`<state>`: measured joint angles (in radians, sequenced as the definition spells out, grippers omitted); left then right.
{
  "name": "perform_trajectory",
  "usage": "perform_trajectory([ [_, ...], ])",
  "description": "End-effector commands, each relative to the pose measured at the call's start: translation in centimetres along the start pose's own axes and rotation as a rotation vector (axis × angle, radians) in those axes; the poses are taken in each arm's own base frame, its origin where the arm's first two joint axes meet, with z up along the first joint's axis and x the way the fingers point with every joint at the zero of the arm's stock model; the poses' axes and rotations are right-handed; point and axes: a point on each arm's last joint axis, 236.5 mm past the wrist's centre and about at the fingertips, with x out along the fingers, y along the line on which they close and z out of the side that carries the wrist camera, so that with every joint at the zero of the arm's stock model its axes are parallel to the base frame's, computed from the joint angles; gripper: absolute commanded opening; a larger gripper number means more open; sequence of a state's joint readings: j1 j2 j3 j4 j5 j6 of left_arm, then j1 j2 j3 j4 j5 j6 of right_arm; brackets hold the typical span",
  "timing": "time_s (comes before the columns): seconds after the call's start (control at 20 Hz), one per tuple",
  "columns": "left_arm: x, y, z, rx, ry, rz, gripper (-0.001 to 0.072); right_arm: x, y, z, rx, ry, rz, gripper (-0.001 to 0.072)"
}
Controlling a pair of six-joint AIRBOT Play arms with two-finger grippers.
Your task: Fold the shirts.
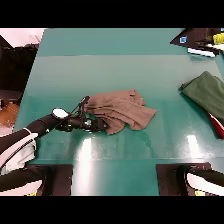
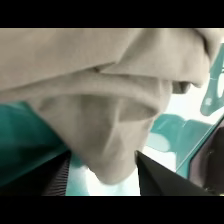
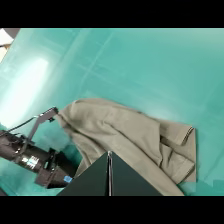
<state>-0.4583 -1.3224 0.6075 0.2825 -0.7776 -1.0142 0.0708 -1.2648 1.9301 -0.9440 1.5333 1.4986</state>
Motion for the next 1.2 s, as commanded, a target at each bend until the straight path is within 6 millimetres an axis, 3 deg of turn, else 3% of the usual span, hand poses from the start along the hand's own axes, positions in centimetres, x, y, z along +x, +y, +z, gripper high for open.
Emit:
perform_trajectory([
  [0.0, 0.7, -0.1, 0.9, -0.042, -0.039, -0.001, 0.0497, 0.2, 0.7, -0.7, -0.012, 0.029, 0.014, 0.0020],
  [0.05, 0.6, -0.6, 1.2, -0.031, -0.041, -0.010, 0.0351, 0.3, 0.9, -0.8, -0.015, 0.035, 0.015, 0.0020],
  [0.1, 0.5, -1.5, 1.5, -0.009, -0.038, -0.027, 0.0096, 0.3, 0.9, -1.1, -0.015, 0.045, 0.016, 0.0020],
  [0.15, 0.4, -2.4, 1.8, 0.020, -0.034, -0.046, 0.0028, 0.3, 0.9, -1.5, -0.014, 0.063, 0.017, 0.0019],
  [0.35, -2.6, -5.4, 3.8, 0.153, 0.008, -0.105, 0.0025, 1.6, -0.5, -5.2, 0.044, 0.168, 0.002, 0.0020],
  [0.6, -9.7, -2.4, 6.4, 0.311, 0.002, 0.070, 0.0026, 6.4, -4.4, -14.7, 0.230, 0.288, -0.039, 0.0027],
  [0.65, -10.4, -1.9, 6.2, 0.316, 0.017, 0.084, 0.0027, 7.7, -5.0, -16.8, 0.285, 0.296, -0.034, 0.0174],
  [0.7, -10.8, -1.4, 5.7, 0.316, 0.043, 0.092, 0.0027, 9.1, -5.6, -19.3, 0.353, 0.317, -0.030, 0.0505],
  [0.75, -10.8, -1.3, 5.1, 0.319, 0.066, 0.095, 0.0027, 10.2, -5.9, -21.9, 0.424, 0.344, -0.024, 0.0581],
  [0.95, -10.9, -1.0, 4.7, 0.324, 0.086, 0.104, 0.0027, 14.4, -4.8, -31.1, 0.723, 0.440, 0.053, 0.0546],
  [1.05, -10.9, -1.0, 4.8, 0.324, 0.081, 0.106, 0.0027, 16.4, -3.8, -33.5, 0.802, 0.423, 0.070, 0.0544],
  [1.15, -10.9, -1.0, 4.8, 0.325, 0.084, 0.105, 0.0027, 18.1, -3.1, -34.7, 0.805, 0.384, 0.056, 0.0498],
])
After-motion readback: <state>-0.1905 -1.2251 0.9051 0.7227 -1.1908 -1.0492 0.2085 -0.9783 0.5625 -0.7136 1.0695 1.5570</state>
